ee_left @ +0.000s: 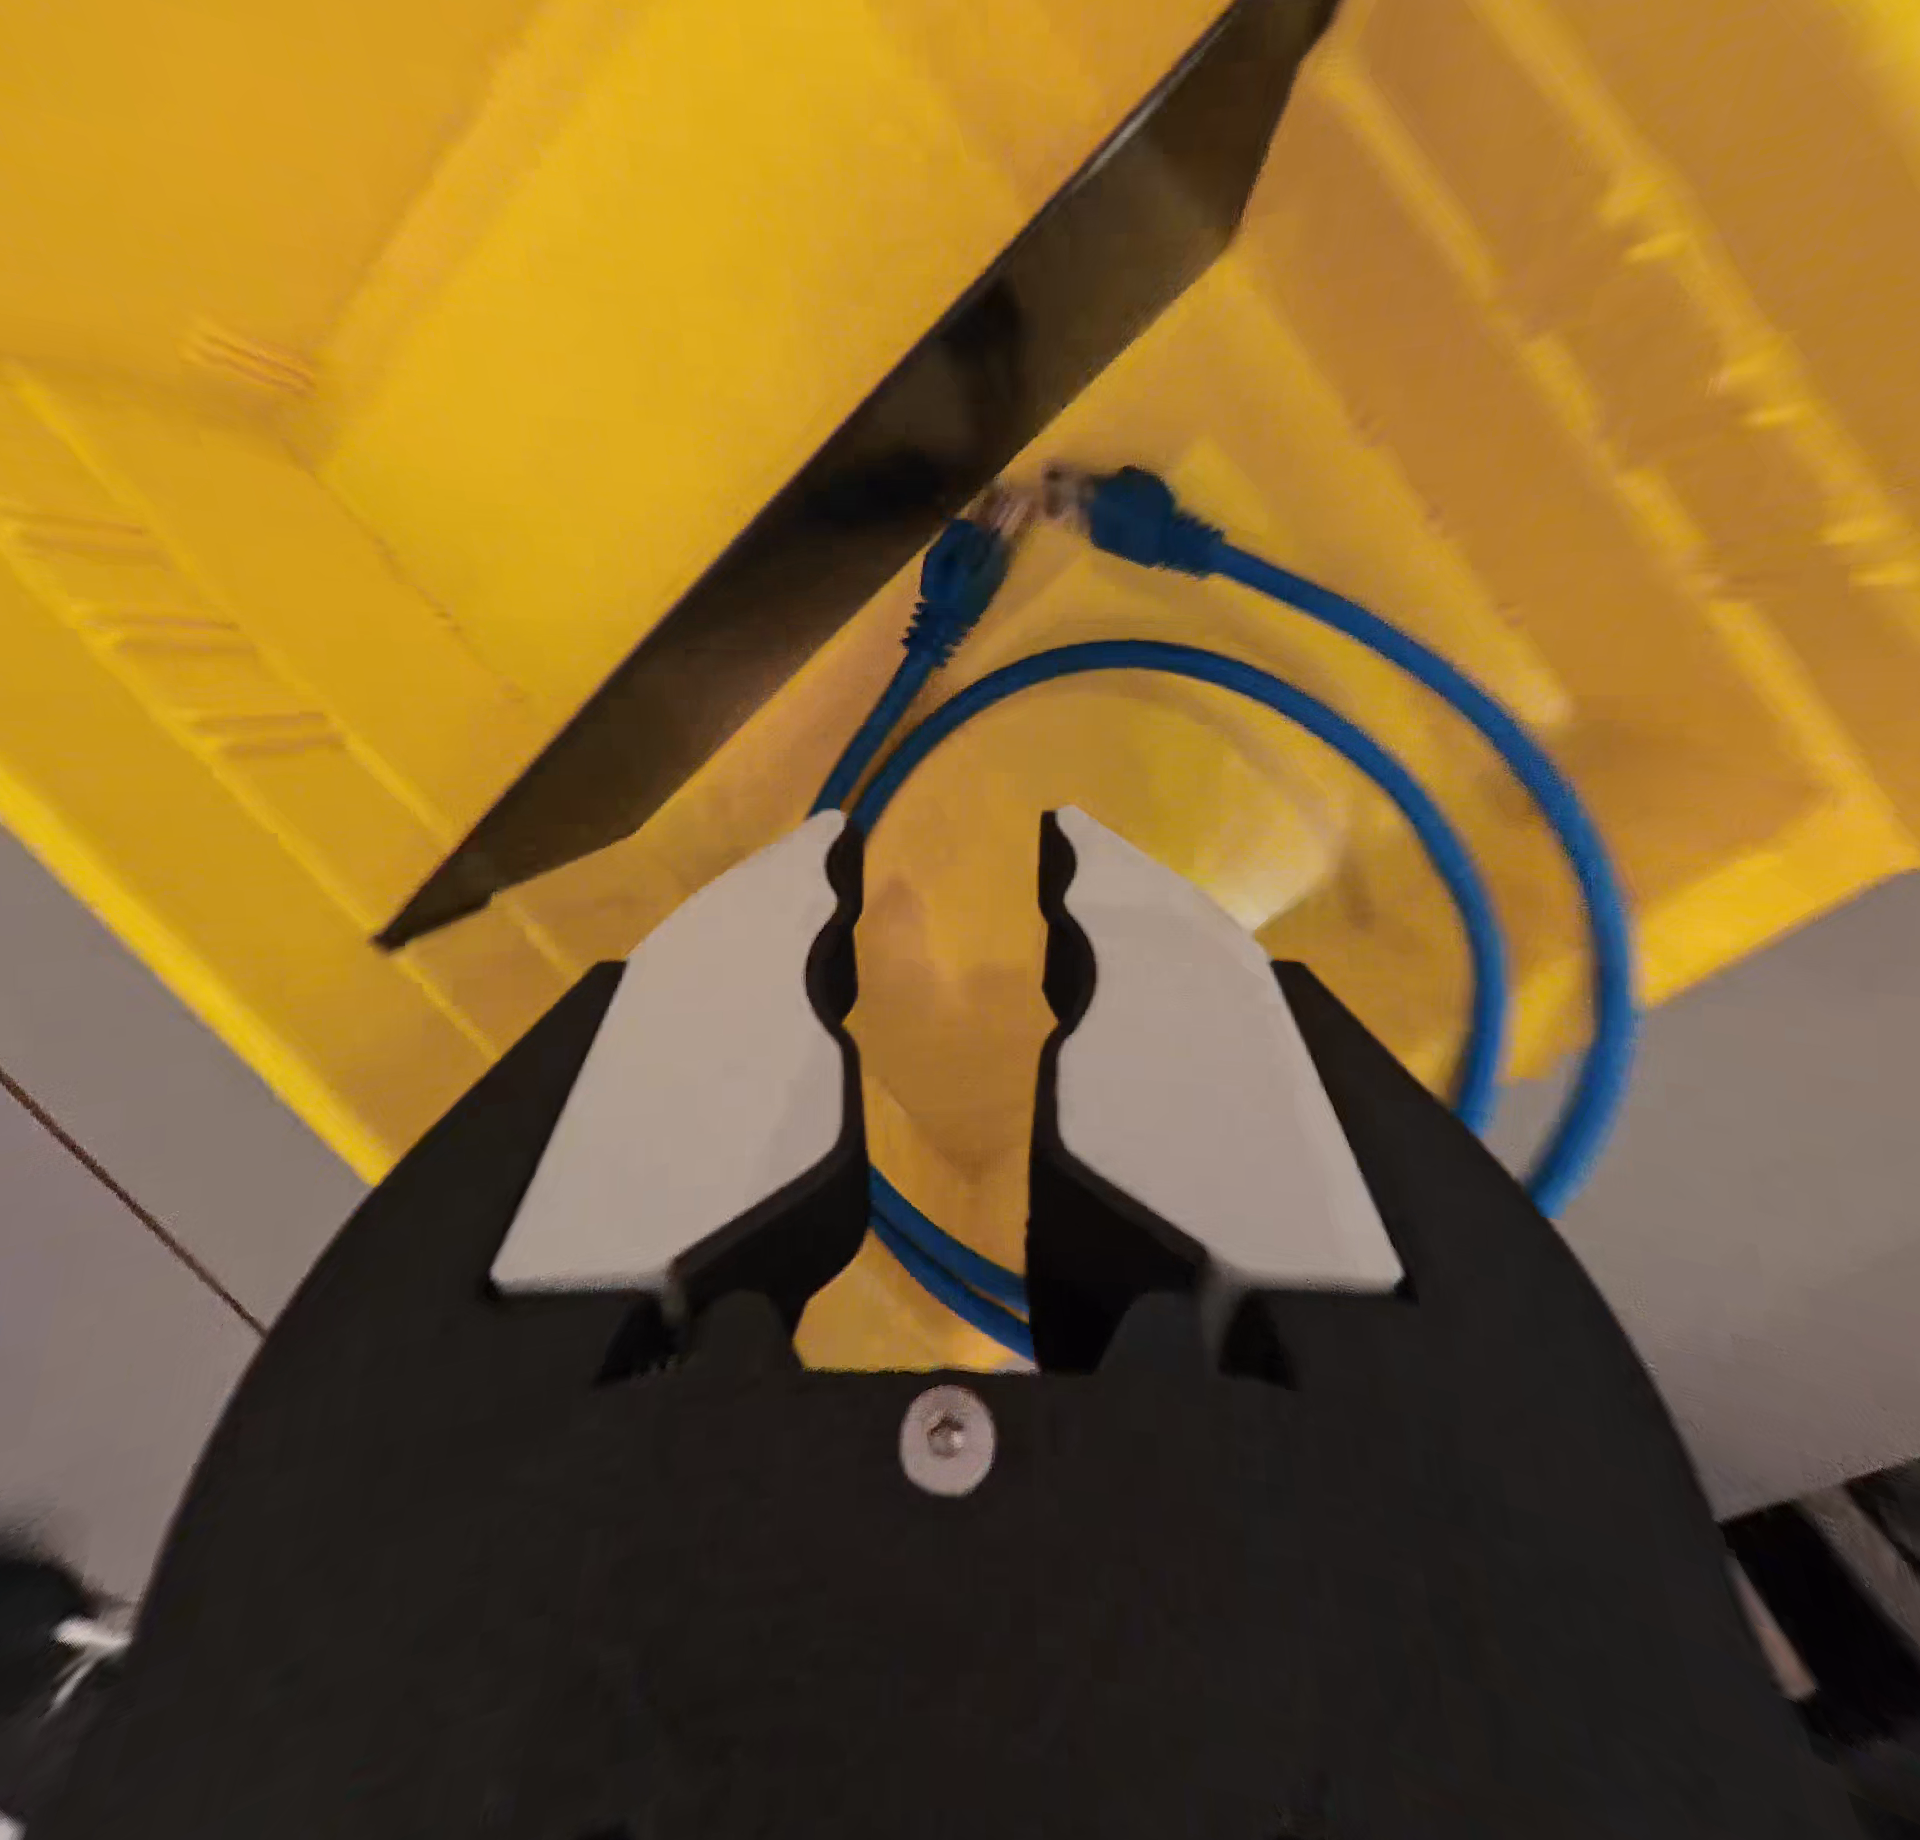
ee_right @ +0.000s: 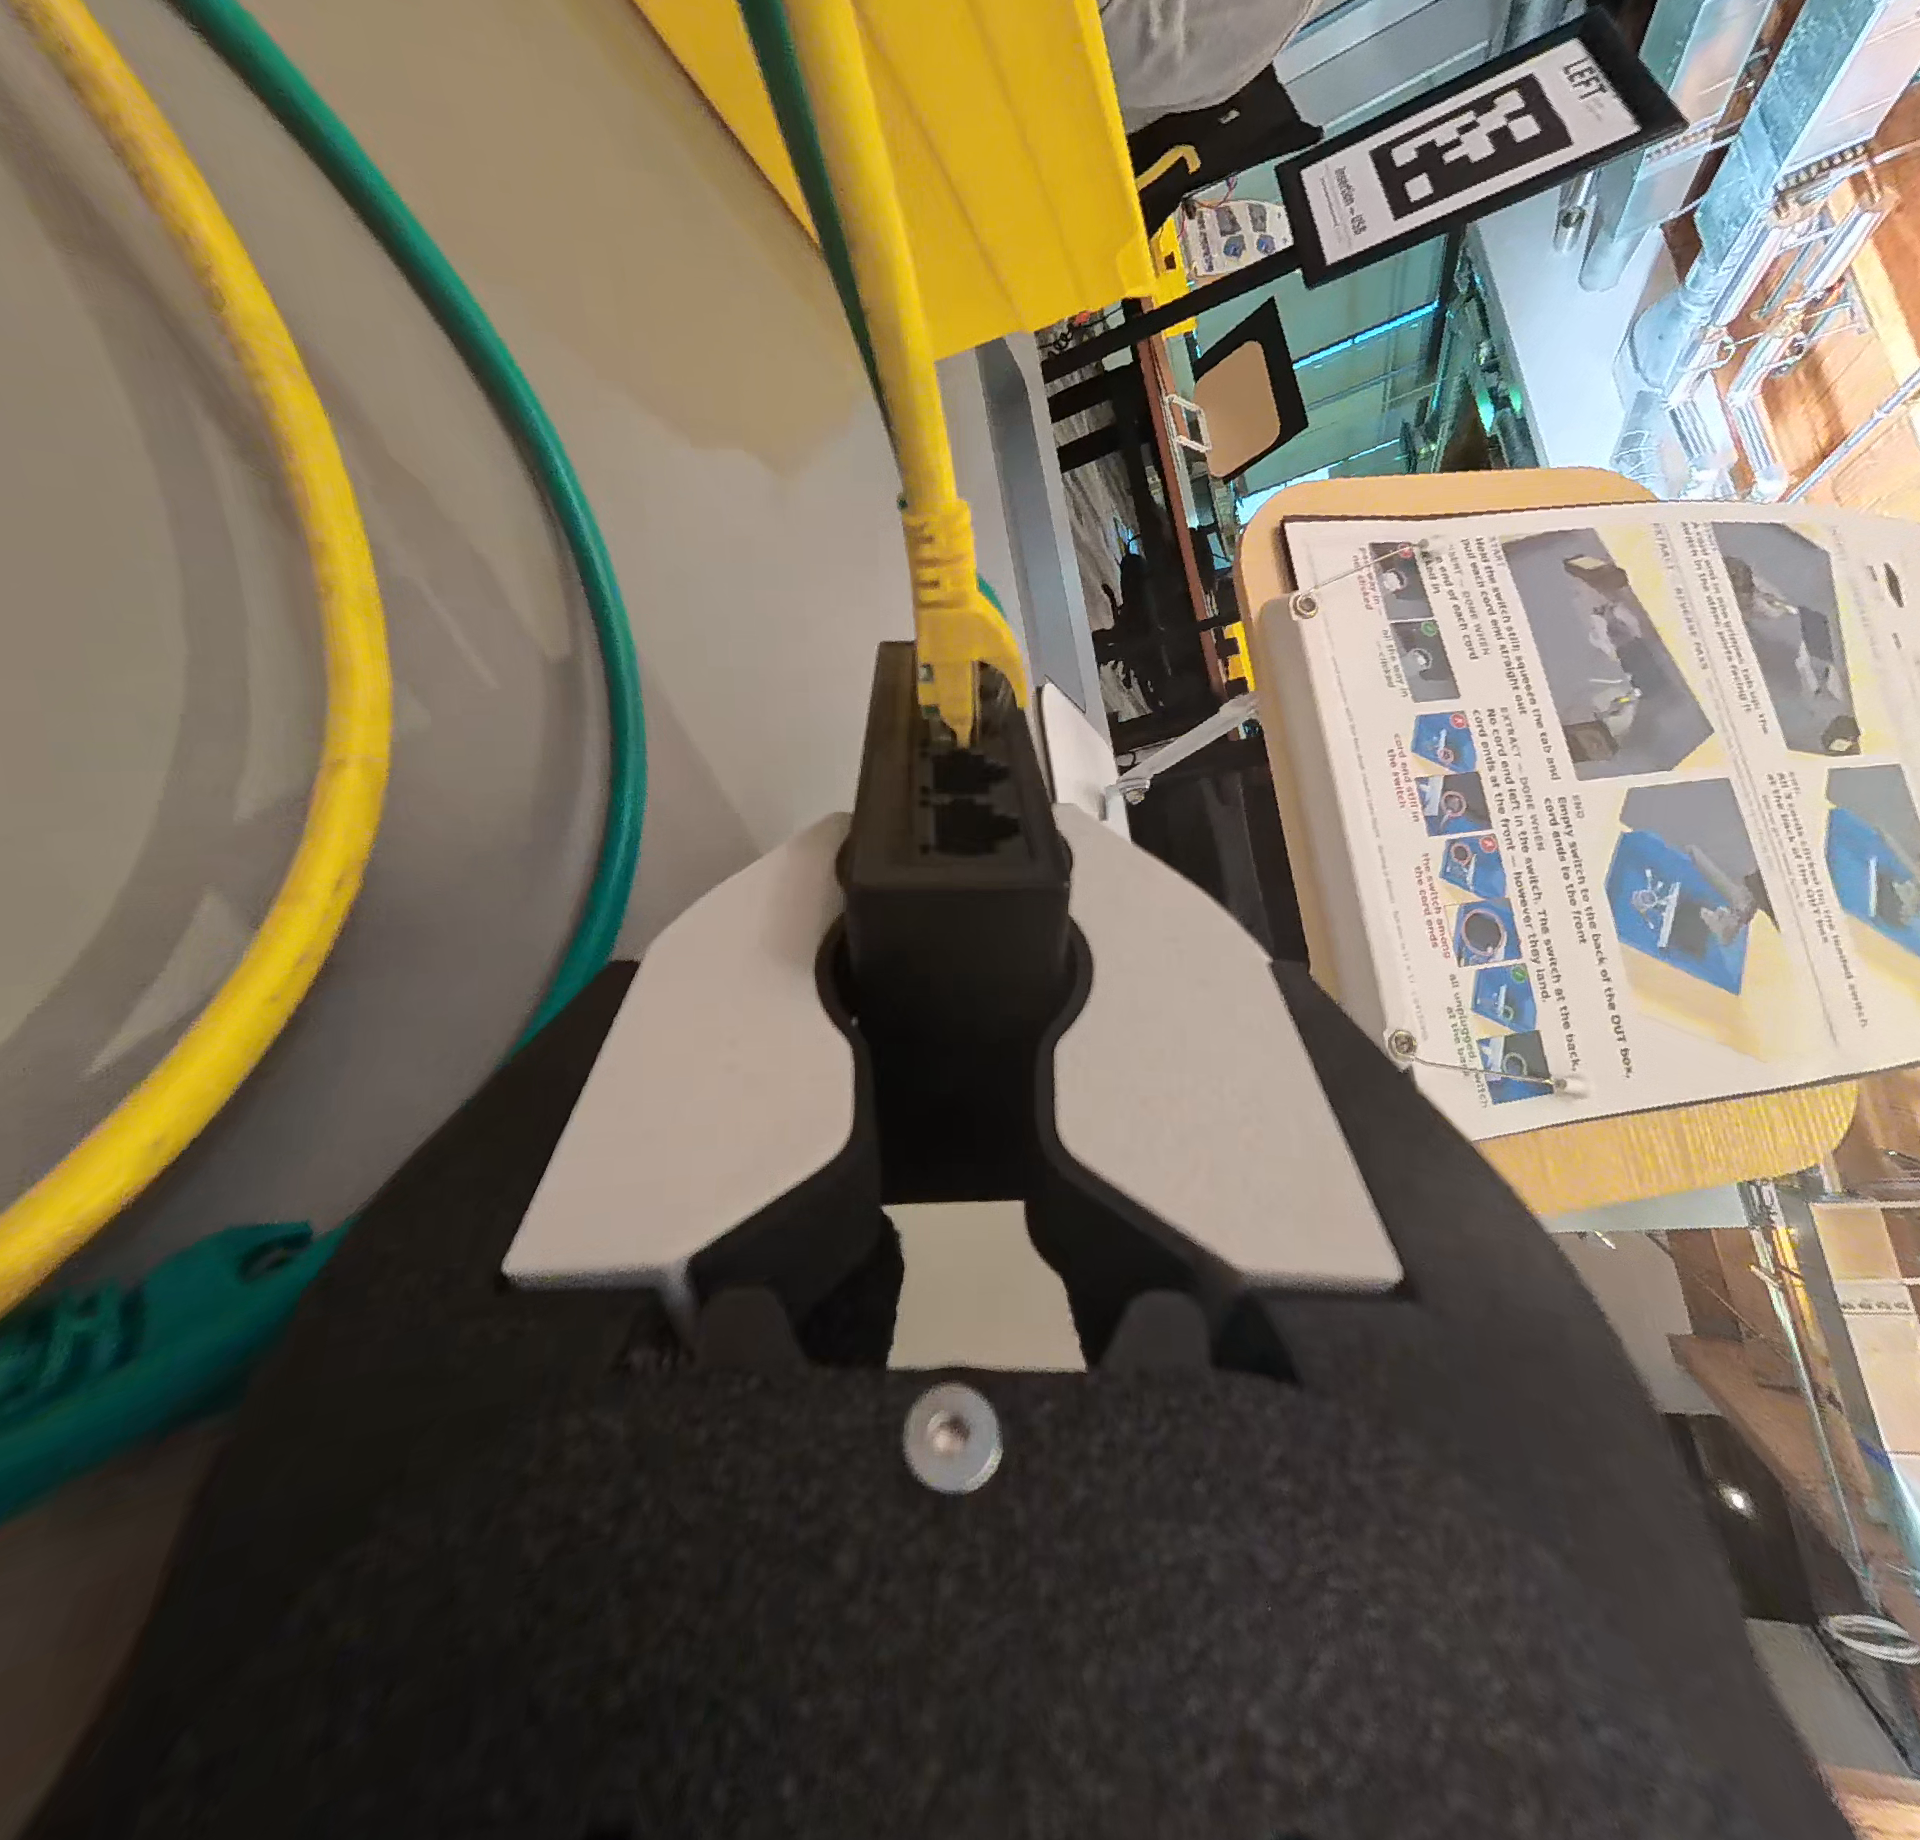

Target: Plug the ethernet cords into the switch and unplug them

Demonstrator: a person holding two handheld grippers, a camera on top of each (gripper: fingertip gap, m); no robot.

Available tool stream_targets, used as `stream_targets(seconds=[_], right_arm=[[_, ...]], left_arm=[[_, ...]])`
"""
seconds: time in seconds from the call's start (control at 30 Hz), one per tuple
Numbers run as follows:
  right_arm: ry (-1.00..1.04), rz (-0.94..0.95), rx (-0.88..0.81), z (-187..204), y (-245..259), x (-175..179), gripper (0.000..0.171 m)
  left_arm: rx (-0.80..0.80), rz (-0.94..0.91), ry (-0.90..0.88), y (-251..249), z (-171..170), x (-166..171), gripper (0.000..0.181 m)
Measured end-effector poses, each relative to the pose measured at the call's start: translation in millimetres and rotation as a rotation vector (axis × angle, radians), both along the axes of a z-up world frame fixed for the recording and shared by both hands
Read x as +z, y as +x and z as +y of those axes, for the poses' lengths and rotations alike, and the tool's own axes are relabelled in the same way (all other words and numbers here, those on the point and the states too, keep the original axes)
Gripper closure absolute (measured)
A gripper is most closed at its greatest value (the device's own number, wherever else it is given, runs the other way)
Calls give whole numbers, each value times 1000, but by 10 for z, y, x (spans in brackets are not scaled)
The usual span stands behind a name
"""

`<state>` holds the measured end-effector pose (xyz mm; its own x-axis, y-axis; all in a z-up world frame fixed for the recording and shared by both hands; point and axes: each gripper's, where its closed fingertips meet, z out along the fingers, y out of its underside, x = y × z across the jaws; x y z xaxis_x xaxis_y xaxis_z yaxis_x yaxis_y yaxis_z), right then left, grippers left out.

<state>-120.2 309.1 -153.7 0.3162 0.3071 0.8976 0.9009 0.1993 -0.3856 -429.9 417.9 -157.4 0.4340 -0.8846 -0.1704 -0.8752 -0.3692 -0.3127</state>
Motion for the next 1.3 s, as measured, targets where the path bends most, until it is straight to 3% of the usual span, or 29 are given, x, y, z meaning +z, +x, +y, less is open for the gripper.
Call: stream_targets(seconds=[0.2, 0.3, 0.5, 0.67, 0.9, 1.0, 1.1, 1.3], right_arm=[[-28, 34, -5, 11, 36, -6, 141], [-34, 44, 0, 18, 36, -6, 141], [-43, 65, 5, 19, 39, 6, 141], [-46, 83, 3, 26, 50, 23, 141], [-33, 64, -2, 21, 50, 21, 141], [-28, 59, -6, 17, 52, 23, 141], [-18, 61, -9, 13, 59, 40, 141], [-8, 32, -13, 7, 54, 23, 141]], left_arm=[[-3, 261, -81, -248, 187, -468, 138], [-23, 310, 6, -248, 184, -491, 172], [8, 223, 32, -224, -1, -326, 176], [36, 109, 130, -291, -256, 293, 176], [22, -93, 410, -290, -839, 1934, 176], [-25, -120, 456, -232, -1208, 2368, 176], [-94, -81, 405, -74, -1484, 2166, 176], [-120, 92, 183, 211, -1706, 571, 176]])
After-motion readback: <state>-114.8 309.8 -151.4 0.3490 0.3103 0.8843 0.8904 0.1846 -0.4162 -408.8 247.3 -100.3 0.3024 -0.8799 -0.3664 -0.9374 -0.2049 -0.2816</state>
